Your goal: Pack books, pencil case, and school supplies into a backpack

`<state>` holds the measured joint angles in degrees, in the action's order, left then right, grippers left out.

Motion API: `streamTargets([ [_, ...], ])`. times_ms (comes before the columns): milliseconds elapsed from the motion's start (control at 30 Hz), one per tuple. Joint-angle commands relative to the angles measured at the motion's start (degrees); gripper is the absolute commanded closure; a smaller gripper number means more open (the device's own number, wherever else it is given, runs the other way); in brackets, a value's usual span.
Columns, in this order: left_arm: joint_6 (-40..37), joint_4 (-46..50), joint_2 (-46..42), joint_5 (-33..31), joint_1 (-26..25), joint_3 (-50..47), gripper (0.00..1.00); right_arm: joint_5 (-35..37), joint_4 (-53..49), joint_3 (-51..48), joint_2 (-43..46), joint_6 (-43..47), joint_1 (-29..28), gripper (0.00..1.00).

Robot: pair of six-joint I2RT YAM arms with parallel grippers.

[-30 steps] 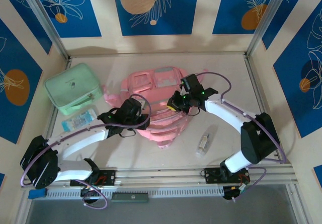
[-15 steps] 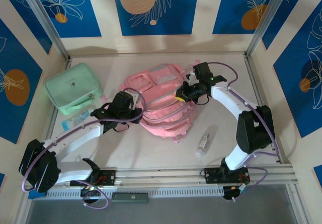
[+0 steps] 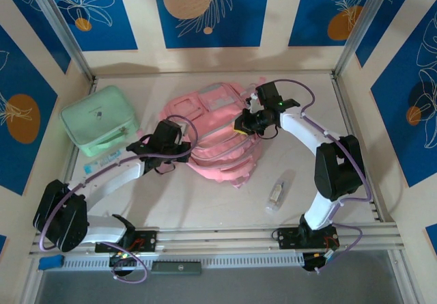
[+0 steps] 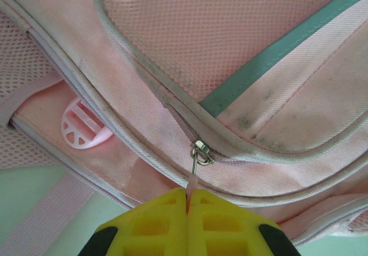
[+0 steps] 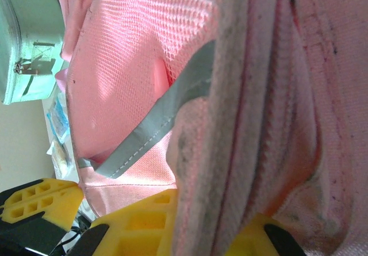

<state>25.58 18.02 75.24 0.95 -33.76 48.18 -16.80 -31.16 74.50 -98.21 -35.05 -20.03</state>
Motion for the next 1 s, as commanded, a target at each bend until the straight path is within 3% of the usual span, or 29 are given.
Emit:
streamTargets([
  [0,3.2,2.6,1.4,-3.8,1.5,0.9,1.00,4.8,-0.1,1.1,0.6,1.8,1.7,0.95],
  [33,4.3,2.0,1.5,-1.7,1.5,0.9,1.00,4.3,-0.5,1.5,0.4,1.6,1.7,0.92],
  [100,5.3,0.5,0.8,1.4,1.0,0.3,0.84,4.0,-1.1,1.8,0.7,1.3,1.4,0.88],
  [167,6.3,-0.3,-1.0,2.1,0.4,-0.8,0.79,5.1,-2.7,1.8,1.6,1.5,0.7,0.80],
  [333,8.7,1.1,-5.5,3.1,-0.8,-3.9,0.59,10.7,-7.2,-1.1,7.1,0.1,-0.8,0.52],
  [467,11.9,-0.1,-9.1,1.8,-5.5,-6.7,0.51,17.1,-12.1,-5.6,13.7,-2.2,-2.8,0.36],
  [600,15.2,-0.3,-11.2,-0.9,-10.7,-9.1,0.46,24.9,-18.3,-10.9,21.3,-6.9,-6.2,0.04],
  [633,15.9,-1.3,-11.5,-1.1,-12.3,-9.9,0.45,27.2,-19.9,-12.2,23.0,-8.7,-7.4,0.00],
  [967,24.0,-8.6,-9.9,-8.2,-25.1,-12.1,0.28,36.7,-30.1,-27.1,37.2,-28.8,-18.3,0.01],
])
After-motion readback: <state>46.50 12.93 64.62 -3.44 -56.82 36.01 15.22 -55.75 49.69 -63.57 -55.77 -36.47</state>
